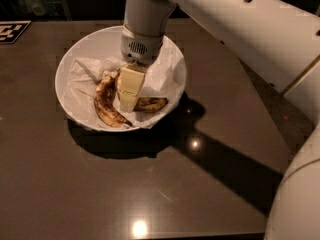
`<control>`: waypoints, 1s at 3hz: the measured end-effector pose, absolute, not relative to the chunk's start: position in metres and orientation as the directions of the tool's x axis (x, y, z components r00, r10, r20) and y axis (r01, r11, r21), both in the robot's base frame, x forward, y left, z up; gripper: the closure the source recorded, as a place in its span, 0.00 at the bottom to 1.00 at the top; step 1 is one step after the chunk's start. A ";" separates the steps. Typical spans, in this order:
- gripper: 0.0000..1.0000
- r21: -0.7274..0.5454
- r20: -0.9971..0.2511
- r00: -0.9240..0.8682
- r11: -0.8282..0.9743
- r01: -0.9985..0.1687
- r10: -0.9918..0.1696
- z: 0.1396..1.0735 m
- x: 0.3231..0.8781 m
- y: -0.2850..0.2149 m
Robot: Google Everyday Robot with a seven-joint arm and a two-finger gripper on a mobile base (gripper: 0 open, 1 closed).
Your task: Pick banana from white bowl
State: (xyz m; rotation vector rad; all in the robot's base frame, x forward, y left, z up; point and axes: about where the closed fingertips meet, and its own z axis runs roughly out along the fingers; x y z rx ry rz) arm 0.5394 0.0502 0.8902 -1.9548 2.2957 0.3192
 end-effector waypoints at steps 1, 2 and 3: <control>0.24 0.115 -0.196 -0.178 0.158 -0.981 -0.964 0.878 0.545 0.055; 0.35 0.137 -0.184 -0.196 0.173 -0.975 -0.963 0.868 0.548 0.056; 0.33 0.164 -0.175 -0.223 0.195 -0.967 -0.959 0.857 0.548 0.054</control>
Offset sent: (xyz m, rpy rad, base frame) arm -0.0013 -0.0071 -0.0330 -0.0840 0.1293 -0.0279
